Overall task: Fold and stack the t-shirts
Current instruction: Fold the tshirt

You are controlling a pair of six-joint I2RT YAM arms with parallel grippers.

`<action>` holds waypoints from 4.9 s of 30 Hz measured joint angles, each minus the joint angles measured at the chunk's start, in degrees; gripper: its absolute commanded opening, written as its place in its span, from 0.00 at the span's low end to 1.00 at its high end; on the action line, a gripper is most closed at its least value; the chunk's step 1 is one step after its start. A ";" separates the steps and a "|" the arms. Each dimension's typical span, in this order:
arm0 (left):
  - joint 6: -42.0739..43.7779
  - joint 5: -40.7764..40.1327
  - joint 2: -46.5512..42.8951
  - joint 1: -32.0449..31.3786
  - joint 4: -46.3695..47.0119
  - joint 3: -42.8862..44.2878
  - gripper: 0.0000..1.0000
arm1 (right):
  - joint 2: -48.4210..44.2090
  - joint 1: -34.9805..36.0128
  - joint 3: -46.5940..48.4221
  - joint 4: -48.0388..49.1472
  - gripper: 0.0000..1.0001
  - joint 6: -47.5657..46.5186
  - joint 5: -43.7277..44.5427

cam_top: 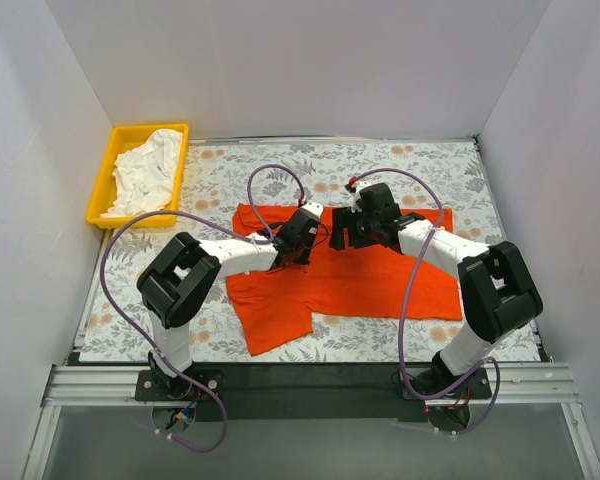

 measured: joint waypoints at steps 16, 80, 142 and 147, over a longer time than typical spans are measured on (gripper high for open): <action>1.53 0.59 -0.11 0.55 -2.10 2.43 0.00 | 1.53 0.00 0.00 5.90 0.61 4.24 -6.45; -2.38 41.55 8.46 21.03 -10.21 11.28 0.00 | 26.60 1.16 4.66 37.29 0.20 19.58 -26.29; -34.40 23.52 -9.16 16.83 -7.67 -10.67 0.17 | 21.88 1.27 2.23 30.67 0.01 20.63 -23.08; -34.42 23.02 -9.09 16.52 -7.80 -10.60 0.01 | 21.75 1.27 2.23 30.16 0.01 20.39 -22.97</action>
